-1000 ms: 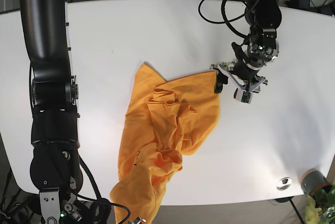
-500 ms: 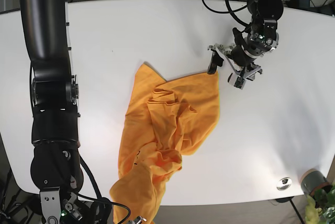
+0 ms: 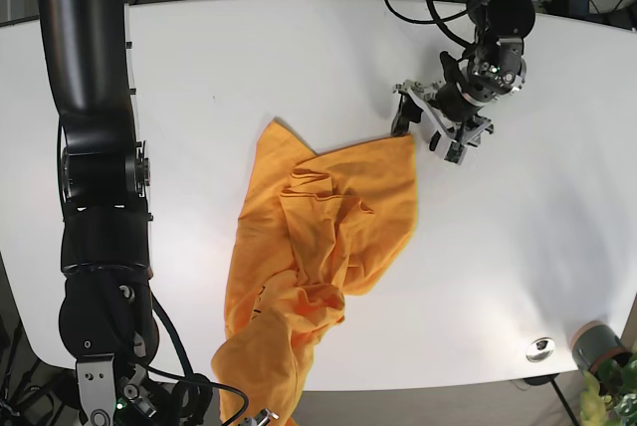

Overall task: Fold the T-shirt properly
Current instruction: 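Grasp a hanging corner of the orange shirt with the left gripper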

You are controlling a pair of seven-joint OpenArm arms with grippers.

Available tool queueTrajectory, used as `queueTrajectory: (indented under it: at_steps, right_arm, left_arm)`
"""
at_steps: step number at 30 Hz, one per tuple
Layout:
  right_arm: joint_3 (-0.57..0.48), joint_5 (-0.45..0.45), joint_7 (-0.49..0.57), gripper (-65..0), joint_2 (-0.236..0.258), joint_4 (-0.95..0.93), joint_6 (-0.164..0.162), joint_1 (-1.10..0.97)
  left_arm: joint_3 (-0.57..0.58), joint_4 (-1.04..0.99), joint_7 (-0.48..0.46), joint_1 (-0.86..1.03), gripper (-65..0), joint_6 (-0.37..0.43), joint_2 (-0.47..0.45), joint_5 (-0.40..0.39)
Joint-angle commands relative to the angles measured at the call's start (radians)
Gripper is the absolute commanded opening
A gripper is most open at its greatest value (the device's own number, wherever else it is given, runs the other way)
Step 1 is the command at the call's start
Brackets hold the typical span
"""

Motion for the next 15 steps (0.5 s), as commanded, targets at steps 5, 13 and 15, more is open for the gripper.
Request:
queueTrajectory:
  at_steps: [5, 13, 15]
  right_arm:
    - [0.007, 0.011, 0.029, -65.0, 0.003, 0.017, -0.006, 0.045]
    - [0.007, 0.011, 0.029, -65.0, 0.003, 0.017, -0.002, 0.045]
    - [0.007, 0.011, 0.029, -65.0, 0.003, 0.017, -0.002, 0.045]
  left_arm:
    - [0.001, -0.082, 0.017, -0.013, -23.6, -0.001, 0.007, -0.102]
    - [0.001, -0.183, 0.071, -0.087, -23.6, -0.001, 0.045, -0.109]
    - [0.001, -0.199, 0.080, -0.104, -23.6, -0.002, 0.048, -0.109]
